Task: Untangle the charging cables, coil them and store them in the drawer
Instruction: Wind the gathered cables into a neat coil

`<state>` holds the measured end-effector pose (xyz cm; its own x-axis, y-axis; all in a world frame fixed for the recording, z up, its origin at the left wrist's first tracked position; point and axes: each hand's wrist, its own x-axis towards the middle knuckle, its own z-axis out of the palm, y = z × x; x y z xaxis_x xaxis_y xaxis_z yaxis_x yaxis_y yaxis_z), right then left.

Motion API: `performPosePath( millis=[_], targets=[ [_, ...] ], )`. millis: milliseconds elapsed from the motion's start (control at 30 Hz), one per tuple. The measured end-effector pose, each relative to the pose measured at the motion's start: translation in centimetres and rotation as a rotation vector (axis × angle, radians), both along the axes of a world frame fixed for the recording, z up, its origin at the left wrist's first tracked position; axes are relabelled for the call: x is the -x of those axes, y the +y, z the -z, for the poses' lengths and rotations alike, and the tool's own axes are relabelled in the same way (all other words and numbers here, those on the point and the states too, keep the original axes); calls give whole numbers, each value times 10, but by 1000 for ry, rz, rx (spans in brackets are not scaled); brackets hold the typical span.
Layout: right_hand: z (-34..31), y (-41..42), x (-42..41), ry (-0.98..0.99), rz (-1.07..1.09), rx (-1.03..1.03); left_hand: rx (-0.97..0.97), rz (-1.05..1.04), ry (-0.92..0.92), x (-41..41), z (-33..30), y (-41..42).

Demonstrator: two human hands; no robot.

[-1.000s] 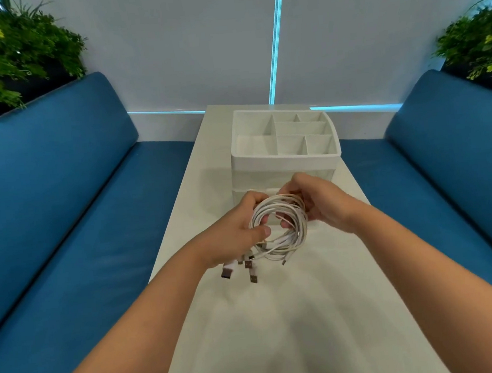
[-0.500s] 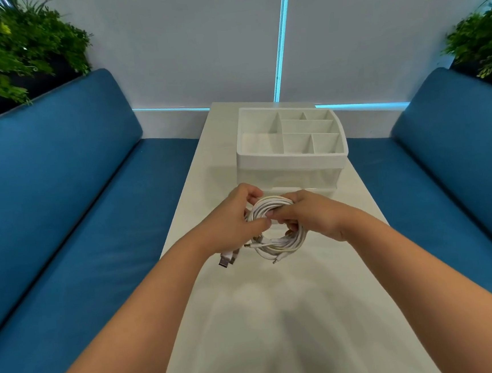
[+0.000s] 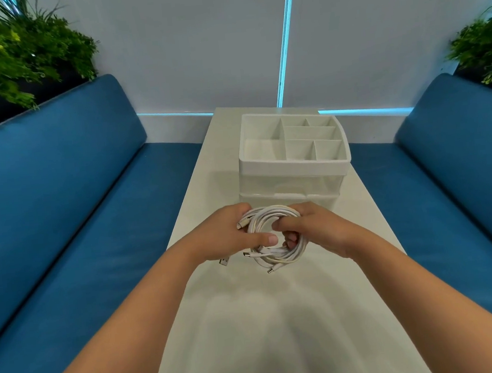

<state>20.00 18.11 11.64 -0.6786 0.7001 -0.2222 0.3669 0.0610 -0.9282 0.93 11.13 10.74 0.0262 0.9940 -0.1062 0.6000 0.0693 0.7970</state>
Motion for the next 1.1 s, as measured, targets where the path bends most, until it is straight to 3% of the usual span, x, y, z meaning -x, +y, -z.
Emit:
performPosePath(
  millis=[200, 333, 400, 567, 700, 833, 1100],
  targets=[
    [-3, -4, -2, -74, -97, -12, 171, -52, -375, -2, -9, -3],
    [-2, -7, 4, -183, -75, -129, 79, -136, -45, -2, -7, 0],
    [2, -8, 9, -280, -71, -228, 30, -168, 21, -5, -8, -1],
    [10, -6, 18, -428, 6, -326, -147, -192, -14, -20, -12, -1],
    [9, -1, 23, -464, 140, -356, -145, -227, -230, -31, -12, -4],
    [11, 3, 20, -286, 291, -283, -81, -210, -437, -37, -3, -10],
    [16, 1, 16, -7, 419, -73, -113, -257, -443, -48, 11, -5]
  ],
)
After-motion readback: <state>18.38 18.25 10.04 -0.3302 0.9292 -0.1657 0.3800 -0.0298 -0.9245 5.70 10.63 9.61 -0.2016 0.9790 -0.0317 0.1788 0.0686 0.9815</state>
